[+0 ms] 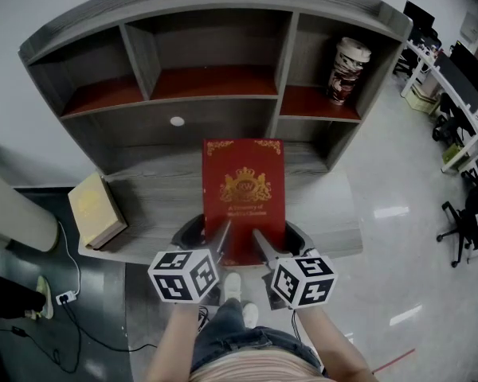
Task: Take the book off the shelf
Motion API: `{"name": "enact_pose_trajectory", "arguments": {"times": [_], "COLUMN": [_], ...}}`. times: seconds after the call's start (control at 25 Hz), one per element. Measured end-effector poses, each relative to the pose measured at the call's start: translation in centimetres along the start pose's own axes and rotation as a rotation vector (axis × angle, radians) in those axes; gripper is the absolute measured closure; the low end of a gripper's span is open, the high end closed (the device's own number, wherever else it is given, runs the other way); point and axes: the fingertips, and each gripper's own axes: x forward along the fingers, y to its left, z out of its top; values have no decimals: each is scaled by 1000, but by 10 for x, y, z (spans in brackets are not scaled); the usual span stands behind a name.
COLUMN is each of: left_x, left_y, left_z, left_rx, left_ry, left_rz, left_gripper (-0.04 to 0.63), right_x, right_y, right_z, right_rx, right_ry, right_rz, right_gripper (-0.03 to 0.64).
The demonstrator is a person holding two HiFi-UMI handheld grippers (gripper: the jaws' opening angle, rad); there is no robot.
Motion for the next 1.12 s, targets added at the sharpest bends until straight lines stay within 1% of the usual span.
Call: {"name": "enact_pose_trajectory", "arguments": {"times": [0.76,1.12], "left_x": [-57,-72], "left_y": [-28,-43], "left_z": [5,5], "left_rx": [29,54], "left_ry": [-104,-136], "left_rz": [13,26], "left_gripper": [357,357], "right_x": [-51,-69], "right_y": [30,32], "right_z": [10,12], "right_rx": [-72,-76], "right_ry": [-96,-120], "right_rz": [44,65], "right_gripper": [339,339]}}
